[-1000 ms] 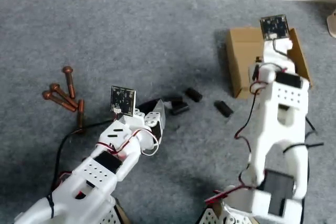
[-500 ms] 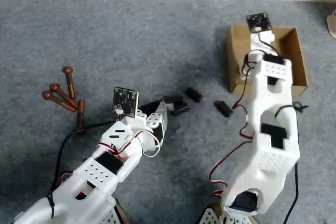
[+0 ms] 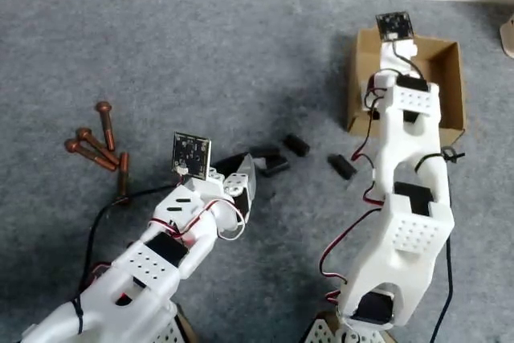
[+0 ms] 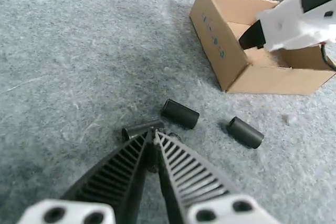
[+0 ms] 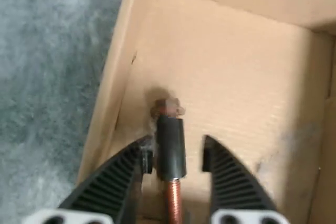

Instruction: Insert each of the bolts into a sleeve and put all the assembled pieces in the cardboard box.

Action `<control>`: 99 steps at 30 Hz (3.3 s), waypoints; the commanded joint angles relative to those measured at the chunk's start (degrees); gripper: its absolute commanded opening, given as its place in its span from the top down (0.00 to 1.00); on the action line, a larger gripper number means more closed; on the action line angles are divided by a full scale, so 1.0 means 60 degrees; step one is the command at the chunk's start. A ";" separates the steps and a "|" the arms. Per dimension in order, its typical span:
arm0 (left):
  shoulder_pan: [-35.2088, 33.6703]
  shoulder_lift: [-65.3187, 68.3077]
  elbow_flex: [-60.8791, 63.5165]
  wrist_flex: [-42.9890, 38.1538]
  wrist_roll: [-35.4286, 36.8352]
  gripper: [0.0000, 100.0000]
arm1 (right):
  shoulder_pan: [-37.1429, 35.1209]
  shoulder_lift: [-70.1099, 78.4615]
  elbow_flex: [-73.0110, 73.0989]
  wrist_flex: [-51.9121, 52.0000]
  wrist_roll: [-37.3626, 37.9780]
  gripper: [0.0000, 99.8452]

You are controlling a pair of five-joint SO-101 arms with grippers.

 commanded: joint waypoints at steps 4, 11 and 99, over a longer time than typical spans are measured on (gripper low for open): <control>0.0095 0.0007 -0.0183 -0.0205 0.0000 0.99 | -0.0095 -0.1209 -0.0505 0.0125 -0.0440 0.82; 0.0110 0.0007 -0.0212 -0.0205 -0.0044 0.99 | -0.0271 -0.2908 -0.0520 0.1487 -0.0762 0.82; -0.6718 0.0051 -0.4462 0.8674 0.1641 0.87 | -0.1238 -0.6557 0.6410 0.2689 0.2886 0.86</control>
